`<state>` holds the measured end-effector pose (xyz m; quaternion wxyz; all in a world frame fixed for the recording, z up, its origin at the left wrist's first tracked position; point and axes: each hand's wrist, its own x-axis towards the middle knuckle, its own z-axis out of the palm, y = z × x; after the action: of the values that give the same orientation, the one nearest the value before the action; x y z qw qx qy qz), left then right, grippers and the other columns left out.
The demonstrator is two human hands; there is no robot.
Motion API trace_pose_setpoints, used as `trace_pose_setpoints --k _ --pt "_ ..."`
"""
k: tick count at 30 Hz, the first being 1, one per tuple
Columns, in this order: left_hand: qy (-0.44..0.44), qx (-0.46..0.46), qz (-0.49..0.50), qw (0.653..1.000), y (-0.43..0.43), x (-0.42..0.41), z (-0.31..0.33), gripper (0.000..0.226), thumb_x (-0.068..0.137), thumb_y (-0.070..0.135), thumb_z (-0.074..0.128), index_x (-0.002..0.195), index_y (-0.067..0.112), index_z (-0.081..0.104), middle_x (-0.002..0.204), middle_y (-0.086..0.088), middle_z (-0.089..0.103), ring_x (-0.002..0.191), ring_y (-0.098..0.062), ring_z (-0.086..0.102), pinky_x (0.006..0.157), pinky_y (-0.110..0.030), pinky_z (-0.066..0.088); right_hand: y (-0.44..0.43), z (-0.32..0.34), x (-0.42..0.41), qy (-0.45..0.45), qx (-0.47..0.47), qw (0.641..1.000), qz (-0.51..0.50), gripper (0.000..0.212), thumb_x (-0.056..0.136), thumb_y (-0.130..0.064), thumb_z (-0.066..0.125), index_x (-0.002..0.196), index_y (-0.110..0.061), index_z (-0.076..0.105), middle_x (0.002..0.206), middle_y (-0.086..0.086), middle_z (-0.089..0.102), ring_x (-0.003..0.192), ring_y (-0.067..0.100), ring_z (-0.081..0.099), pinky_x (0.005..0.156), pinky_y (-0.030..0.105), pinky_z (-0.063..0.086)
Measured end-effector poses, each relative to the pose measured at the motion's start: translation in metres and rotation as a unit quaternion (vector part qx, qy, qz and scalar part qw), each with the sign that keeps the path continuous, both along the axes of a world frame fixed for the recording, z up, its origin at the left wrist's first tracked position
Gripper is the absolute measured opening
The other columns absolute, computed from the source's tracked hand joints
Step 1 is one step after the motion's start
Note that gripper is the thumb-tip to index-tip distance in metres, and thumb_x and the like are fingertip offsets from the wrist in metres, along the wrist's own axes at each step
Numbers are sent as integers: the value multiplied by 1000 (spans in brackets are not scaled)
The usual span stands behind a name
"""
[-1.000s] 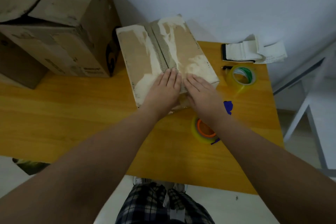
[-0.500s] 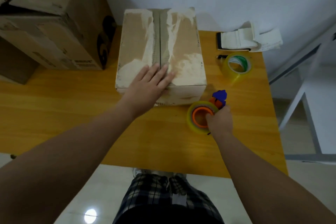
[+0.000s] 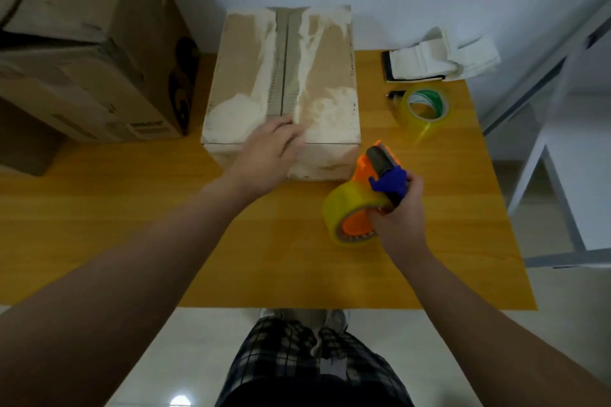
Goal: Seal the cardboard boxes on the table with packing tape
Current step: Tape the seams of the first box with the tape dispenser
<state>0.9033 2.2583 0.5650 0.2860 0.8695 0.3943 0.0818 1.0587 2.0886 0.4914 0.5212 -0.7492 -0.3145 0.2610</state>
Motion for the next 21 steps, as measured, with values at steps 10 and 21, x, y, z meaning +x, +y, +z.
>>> trace_pose_setpoints --k 10,21 --pt "-88 -324 103 936 -41 -23 69 75 68 83 35 73 13 63 62 3 68 58 -10 65 56 -23 51 28 48 -51 -100 77 985 121 66 74 -11 70 123 -46 42 119 -6 55 112 17 53 91 42 49" --pt "-46 -255 77 963 3 -81 80 29 97 20 51 73 8 61 69 -5 67 60 -10 65 52 -19 51 48 58 -86 -174 3 967 187 87 68 -8 78 135 -39 33 115 -14 37 102 0 43 84 35 54"
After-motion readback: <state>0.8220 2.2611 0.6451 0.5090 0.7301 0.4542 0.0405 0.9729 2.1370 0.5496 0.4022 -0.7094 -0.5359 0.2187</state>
